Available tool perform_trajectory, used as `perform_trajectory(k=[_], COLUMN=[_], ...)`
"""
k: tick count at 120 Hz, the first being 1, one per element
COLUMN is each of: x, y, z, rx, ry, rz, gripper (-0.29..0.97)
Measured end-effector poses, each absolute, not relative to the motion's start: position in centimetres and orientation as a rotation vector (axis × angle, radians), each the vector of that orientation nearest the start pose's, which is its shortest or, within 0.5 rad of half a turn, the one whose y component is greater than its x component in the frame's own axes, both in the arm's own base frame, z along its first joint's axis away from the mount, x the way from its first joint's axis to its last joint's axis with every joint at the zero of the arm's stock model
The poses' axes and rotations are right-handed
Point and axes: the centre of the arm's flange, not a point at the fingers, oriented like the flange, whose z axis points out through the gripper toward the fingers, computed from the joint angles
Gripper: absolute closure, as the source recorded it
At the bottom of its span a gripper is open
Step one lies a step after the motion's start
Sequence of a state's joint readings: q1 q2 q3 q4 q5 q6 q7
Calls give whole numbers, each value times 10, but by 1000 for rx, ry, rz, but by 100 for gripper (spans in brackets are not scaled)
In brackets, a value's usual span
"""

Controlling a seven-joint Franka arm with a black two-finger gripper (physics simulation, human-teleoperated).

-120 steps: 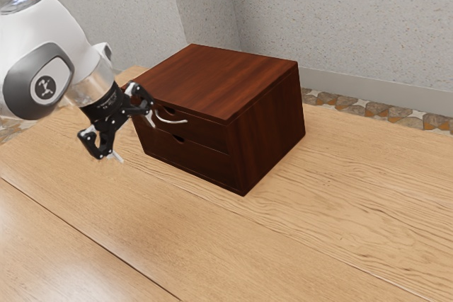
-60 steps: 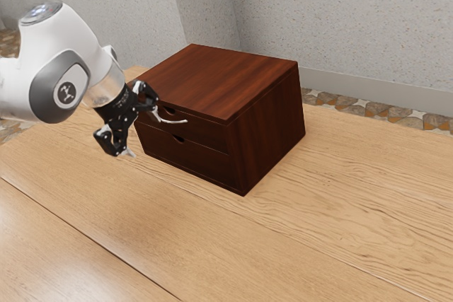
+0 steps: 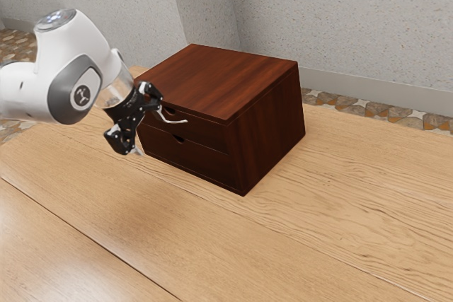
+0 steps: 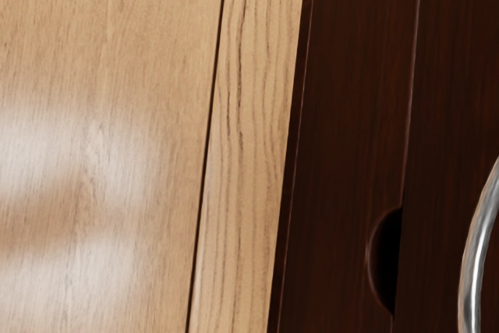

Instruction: Pull the drawer handle with one arm to open the drawer

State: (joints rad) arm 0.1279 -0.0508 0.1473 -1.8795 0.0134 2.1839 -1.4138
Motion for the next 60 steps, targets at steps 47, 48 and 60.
perform_trajectory(k=[47,48,60], x=[574,574,575], y=[177,177,179], z=[557,557,554], rx=[1912,1912,1910], ry=[2214,2215,2221], rz=[464,464,462], gripper=[0,0,0])
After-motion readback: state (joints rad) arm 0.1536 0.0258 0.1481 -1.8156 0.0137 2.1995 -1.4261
